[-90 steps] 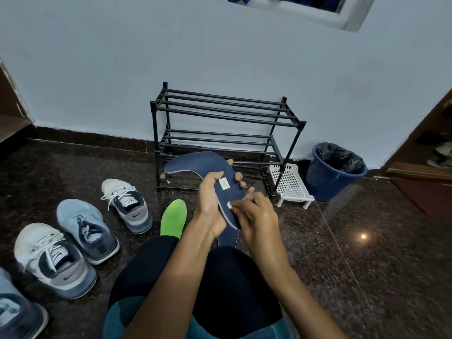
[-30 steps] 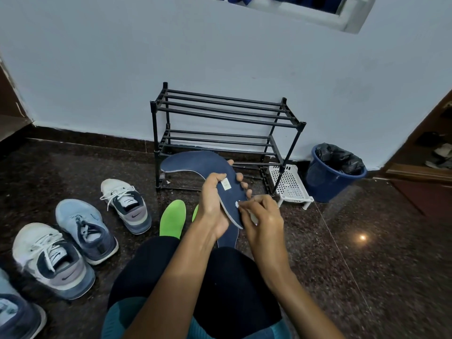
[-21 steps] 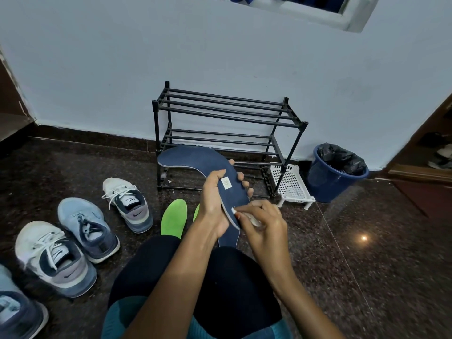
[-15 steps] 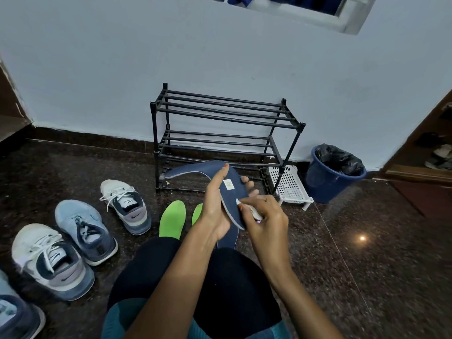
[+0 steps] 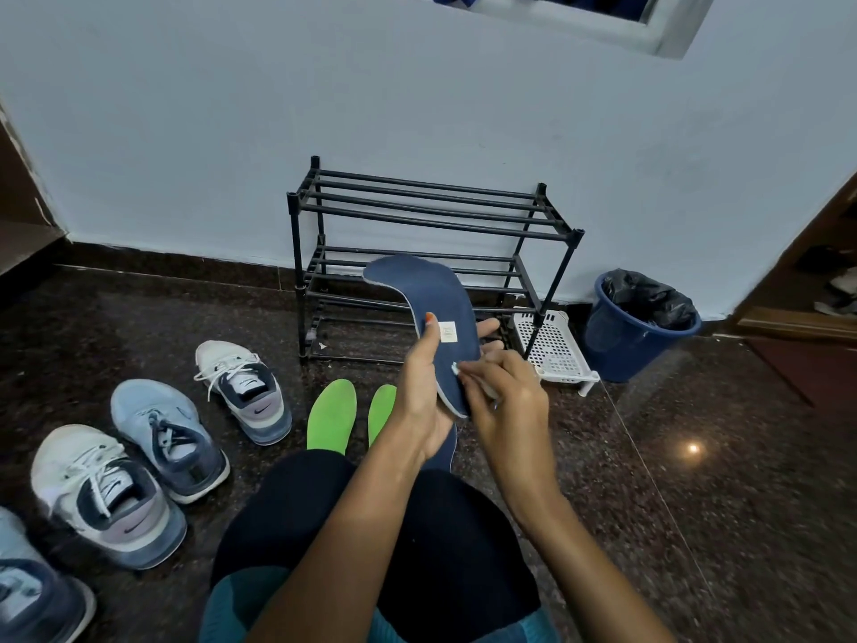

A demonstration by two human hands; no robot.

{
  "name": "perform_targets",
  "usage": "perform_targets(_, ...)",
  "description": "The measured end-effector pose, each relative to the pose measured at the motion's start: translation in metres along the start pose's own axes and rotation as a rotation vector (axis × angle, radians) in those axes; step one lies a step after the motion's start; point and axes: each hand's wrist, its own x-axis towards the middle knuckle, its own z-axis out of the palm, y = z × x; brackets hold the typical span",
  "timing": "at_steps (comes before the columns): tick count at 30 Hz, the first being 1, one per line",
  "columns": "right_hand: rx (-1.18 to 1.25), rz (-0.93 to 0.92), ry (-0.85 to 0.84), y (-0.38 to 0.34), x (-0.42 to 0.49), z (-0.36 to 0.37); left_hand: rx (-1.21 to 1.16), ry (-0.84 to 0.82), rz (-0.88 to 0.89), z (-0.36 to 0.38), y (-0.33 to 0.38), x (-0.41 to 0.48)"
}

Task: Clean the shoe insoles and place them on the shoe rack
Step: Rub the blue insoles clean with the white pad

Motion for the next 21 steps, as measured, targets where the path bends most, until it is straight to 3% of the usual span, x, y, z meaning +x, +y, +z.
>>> perform_targets(4,-0.066,0.010,0.033,0.004,0.012,0.001,-0.037,-0.017,-0.036,0.002,-0.001,-0.001)
perform_targets(9,-0.062,0.007,0.012,0.004,0.011,0.009,-0.079,0.090,0.101,0.003,-0.002,0.001)
perform_targets(14,-0.026,0.018,-0.033,-0.001,-0.004,0.007,0.001,0.129,0.134,0.004,-0.004,0.001)
perform_targets(21,0.065,0.162,0.075,0.001,0.013,0.002,0.094,0.123,0.157,0.007,-0.007,0.001)
